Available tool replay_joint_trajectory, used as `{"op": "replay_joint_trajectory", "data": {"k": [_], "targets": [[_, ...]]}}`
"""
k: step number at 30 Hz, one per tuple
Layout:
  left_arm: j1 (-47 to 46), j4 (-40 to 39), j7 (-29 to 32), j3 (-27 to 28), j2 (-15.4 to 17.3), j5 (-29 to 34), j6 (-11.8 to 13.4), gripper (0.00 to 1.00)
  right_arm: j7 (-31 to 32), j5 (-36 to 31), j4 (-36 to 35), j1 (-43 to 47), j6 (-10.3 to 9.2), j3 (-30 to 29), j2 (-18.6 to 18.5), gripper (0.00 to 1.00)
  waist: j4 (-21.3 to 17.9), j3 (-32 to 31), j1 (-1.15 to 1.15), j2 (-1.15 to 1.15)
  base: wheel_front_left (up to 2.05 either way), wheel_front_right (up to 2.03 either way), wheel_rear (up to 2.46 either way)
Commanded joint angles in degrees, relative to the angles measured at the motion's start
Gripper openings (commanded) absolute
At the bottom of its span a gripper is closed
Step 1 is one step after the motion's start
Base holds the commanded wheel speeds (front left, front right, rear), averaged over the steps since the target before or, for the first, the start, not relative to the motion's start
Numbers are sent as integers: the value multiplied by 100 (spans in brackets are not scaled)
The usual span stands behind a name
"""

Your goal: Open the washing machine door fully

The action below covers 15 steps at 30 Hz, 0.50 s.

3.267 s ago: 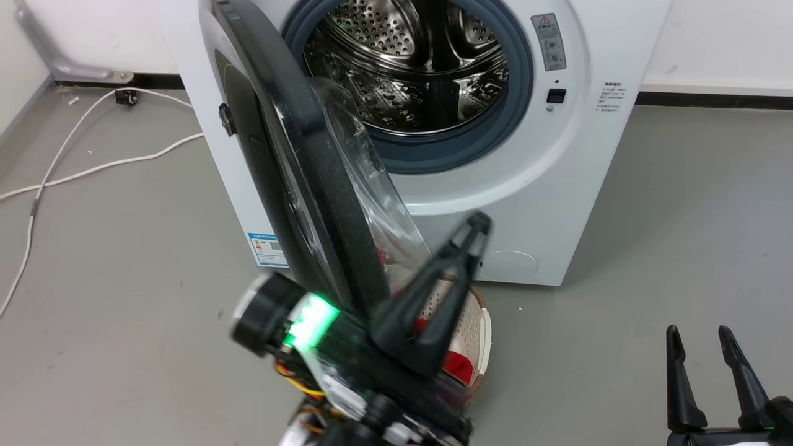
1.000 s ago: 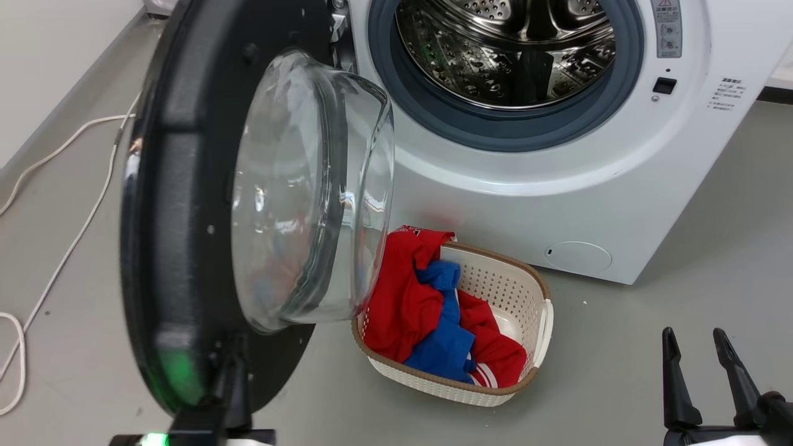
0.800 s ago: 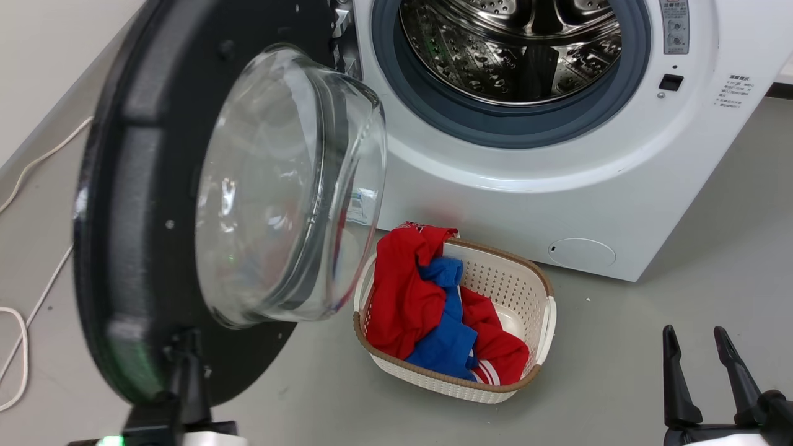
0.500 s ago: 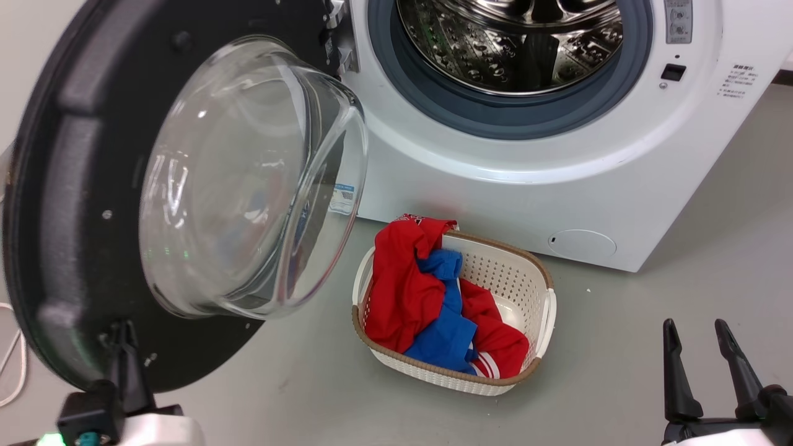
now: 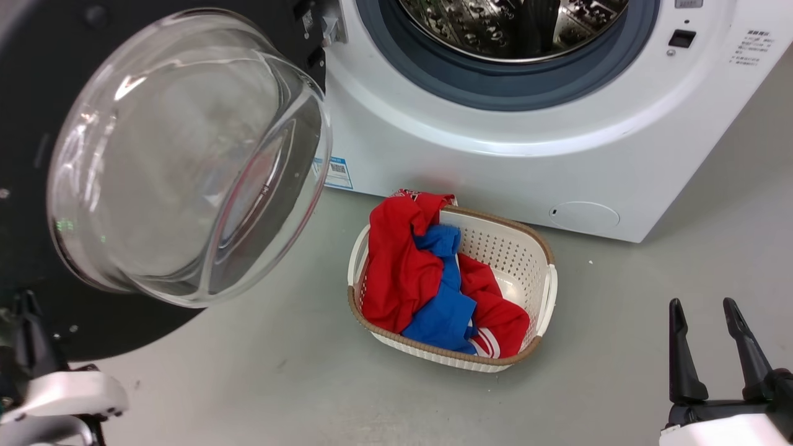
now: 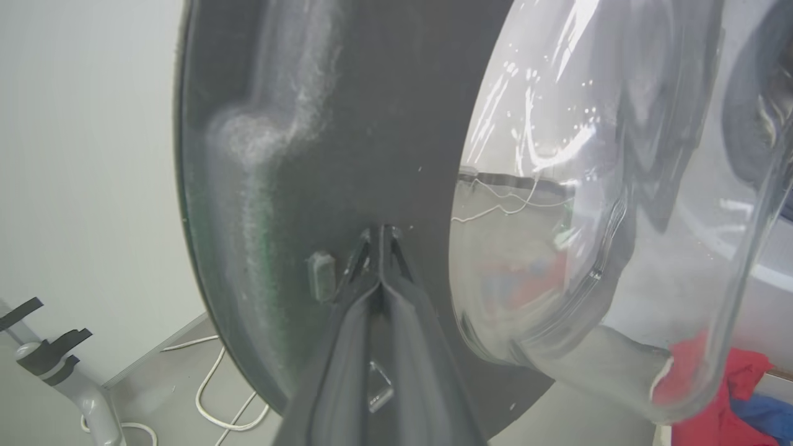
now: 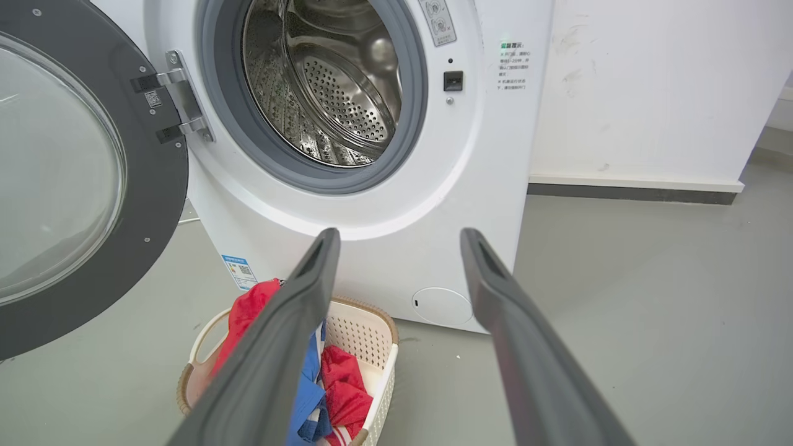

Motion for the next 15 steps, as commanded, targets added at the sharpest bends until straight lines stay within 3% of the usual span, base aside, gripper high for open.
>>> {"op": "replay_joint_trajectory", "data": {"k": [1, 15], "targets": [[-176, 103, -13, 189, 99, -43, -14, 0, -11, -28, -32, -78, 0, -8, 7, 100, -24, 80, 0, 0, 0, 0, 0], [-1020, 1028, -13, 921, 578, -63, -363, 0, -11, -172, -108, -286, 0, 7, 7, 100, -105, 433, 0, 0, 0, 0, 0]]}}
